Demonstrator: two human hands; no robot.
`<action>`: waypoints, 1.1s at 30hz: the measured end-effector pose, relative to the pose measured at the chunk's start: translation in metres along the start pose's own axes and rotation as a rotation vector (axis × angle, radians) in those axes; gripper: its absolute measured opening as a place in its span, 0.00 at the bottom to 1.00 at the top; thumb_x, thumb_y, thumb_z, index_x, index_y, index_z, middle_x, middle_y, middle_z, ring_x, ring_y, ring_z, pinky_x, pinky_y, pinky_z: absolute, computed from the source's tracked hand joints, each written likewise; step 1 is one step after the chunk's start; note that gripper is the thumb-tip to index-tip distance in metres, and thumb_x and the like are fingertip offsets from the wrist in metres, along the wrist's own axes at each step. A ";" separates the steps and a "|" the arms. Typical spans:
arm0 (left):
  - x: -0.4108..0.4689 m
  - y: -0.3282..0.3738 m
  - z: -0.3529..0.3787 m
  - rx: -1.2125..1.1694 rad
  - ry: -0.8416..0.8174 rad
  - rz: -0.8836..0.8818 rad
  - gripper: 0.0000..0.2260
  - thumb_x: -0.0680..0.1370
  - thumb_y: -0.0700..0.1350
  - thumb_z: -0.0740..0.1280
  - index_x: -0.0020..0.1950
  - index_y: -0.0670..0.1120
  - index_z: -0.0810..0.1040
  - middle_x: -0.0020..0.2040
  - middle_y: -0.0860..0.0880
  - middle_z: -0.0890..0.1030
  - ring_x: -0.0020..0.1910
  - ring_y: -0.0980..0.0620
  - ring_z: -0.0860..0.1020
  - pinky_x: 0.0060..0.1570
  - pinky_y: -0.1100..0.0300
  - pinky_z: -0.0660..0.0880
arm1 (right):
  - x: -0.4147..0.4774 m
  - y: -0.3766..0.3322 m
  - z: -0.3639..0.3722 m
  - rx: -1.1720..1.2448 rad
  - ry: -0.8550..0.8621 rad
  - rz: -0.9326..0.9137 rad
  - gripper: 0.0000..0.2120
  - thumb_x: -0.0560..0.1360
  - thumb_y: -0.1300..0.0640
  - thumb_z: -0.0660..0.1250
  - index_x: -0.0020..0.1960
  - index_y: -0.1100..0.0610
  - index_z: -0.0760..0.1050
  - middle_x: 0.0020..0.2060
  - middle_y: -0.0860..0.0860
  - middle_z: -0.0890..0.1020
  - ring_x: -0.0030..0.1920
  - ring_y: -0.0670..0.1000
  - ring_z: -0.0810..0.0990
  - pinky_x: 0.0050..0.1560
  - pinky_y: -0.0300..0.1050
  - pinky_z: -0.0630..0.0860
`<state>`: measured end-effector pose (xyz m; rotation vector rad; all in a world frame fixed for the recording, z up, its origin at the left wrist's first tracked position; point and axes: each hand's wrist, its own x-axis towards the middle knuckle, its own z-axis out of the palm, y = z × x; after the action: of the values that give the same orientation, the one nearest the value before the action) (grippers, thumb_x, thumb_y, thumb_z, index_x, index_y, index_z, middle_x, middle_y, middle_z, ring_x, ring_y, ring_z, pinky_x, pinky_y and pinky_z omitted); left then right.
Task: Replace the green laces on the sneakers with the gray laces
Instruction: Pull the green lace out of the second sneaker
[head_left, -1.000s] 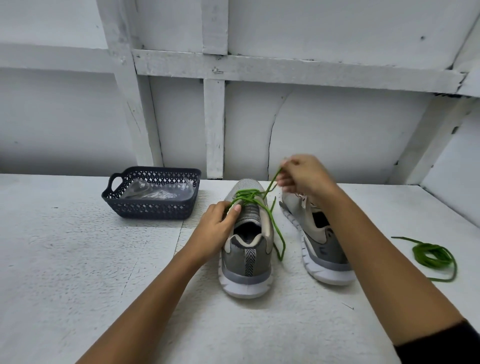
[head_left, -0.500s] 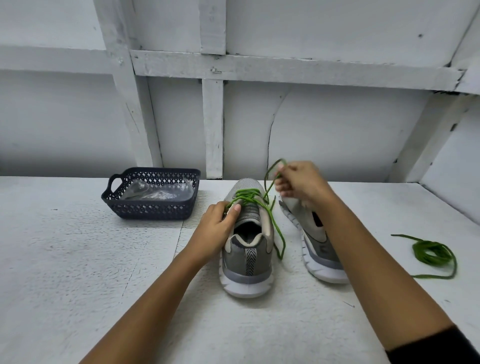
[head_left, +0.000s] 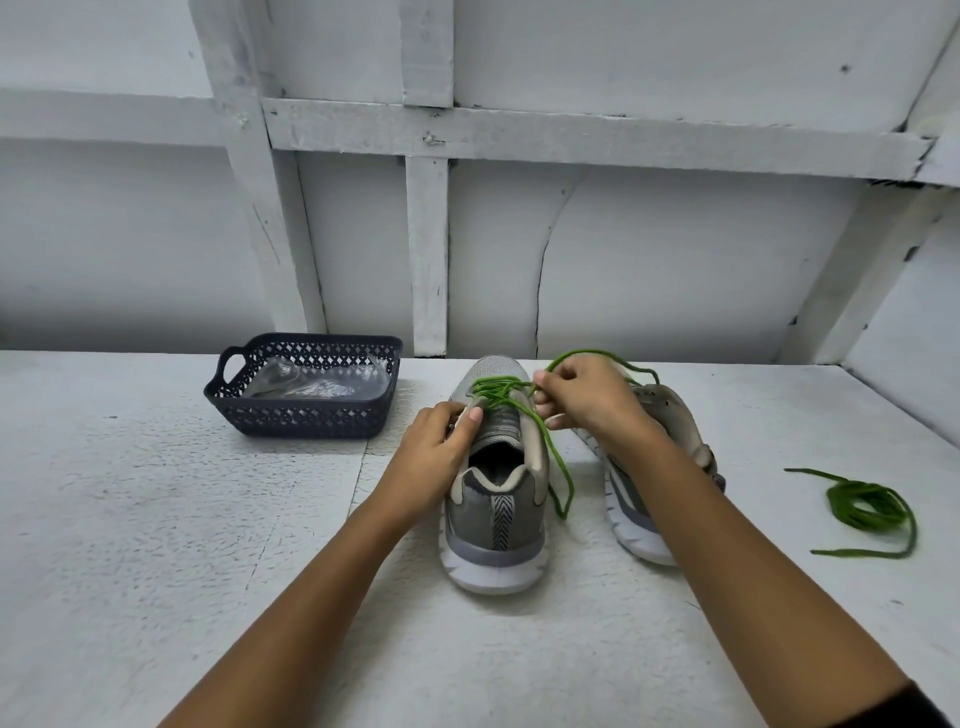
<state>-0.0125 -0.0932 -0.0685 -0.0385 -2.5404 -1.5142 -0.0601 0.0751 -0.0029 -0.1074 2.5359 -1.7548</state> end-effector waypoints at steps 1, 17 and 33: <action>0.000 0.001 0.000 0.005 -0.002 0.001 0.16 0.80 0.57 0.57 0.61 0.49 0.74 0.56 0.49 0.75 0.58 0.52 0.72 0.61 0.54 0.67 | 0.002 -0.001 0.000 0.055 0.078 0.005 0.13 0.80 0.60 0.60 0.38 0.62 0.71 0.31 0.54 0.77 0.27 0.48 0.77 0.24 0.39 0.76; 0.014 0.035 -0.012 -0.047 0.040 0.036 0.07 0.79 0.42 0.62 0.47 0.42 0.79 0.41 0.49 0.78 0.41 0.54 0.74 0.40 0.65 0.68 | -0.033 0.027 0.021 -0.250 0.131 -0.198 0.17 0.79 0.47 0.60 0.42 0.58 0.78 0.33 0.48 0.76 0.39 0.48 0.74 0.35 0.41 0.63; 0.077 0.067 -0.032 0.090 -0.235 -0.074 0.05 0.80 0.44 0.63 0.49 0.43 0.74 0.35 0.49 0.70 0.32 0.55 0.70 0.33 0.64 0.74 | -0.031 0.036 0.021 -0.013 0.153 -0.142 0.13 0.76 0.46 0.65 0.38 0.53 0.78 0.28 0.43 0.76 0.32 0.39 0.72 0.32 0.28 0.66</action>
<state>-0.0761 -0.0946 0.0181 -0.1181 -2.8204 -1.5000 -0.0282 0.0709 -0.0444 -0.1639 2.7082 -1.8648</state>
